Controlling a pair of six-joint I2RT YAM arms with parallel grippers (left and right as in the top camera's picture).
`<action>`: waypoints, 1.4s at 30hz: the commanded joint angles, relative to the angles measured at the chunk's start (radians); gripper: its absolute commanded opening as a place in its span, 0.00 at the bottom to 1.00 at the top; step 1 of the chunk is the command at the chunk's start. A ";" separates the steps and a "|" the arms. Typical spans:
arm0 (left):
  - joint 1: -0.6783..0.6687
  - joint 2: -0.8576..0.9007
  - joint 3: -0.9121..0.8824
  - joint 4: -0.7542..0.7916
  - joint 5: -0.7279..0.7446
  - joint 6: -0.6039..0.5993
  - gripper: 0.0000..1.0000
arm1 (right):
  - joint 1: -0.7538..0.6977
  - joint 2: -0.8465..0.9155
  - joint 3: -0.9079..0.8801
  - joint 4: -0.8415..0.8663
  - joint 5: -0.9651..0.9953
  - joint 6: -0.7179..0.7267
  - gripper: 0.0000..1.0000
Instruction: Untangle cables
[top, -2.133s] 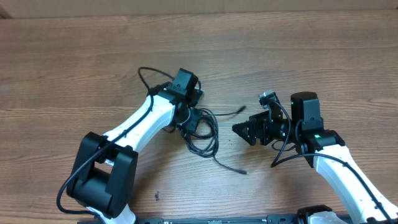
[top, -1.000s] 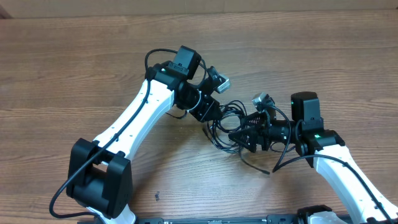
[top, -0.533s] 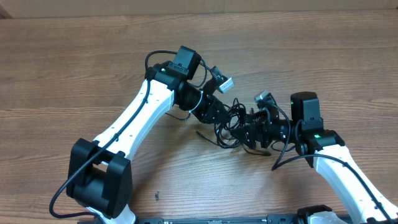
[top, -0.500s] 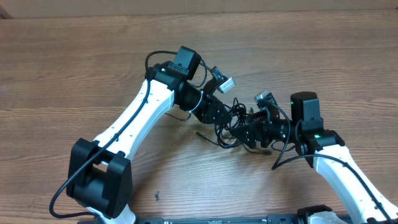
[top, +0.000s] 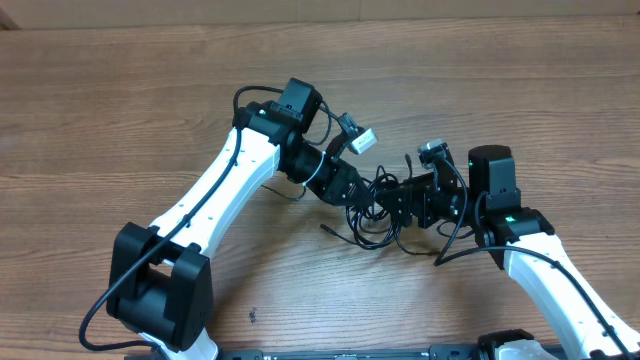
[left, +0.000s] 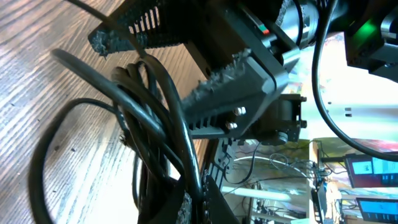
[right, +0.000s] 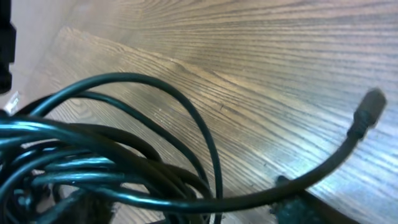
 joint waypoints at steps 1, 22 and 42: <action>-0.007 -0.035 0.029 -0.014 0.056 0.022 0.04 | 0.004 -0.017 0.022 0.014 0.018 0.022 0.71; -0.023 -0.035 0.029 -0.018 0.047 0.023 0.04 | 0.004 -0.017 0.022 0.080 0.034 0.078 0.37; -0.025 -0.035 0.029 -0.040 -0.294 -0.038 0.04 | 0.002 -0.017 0.022 0.076 0.216 0.311 0.09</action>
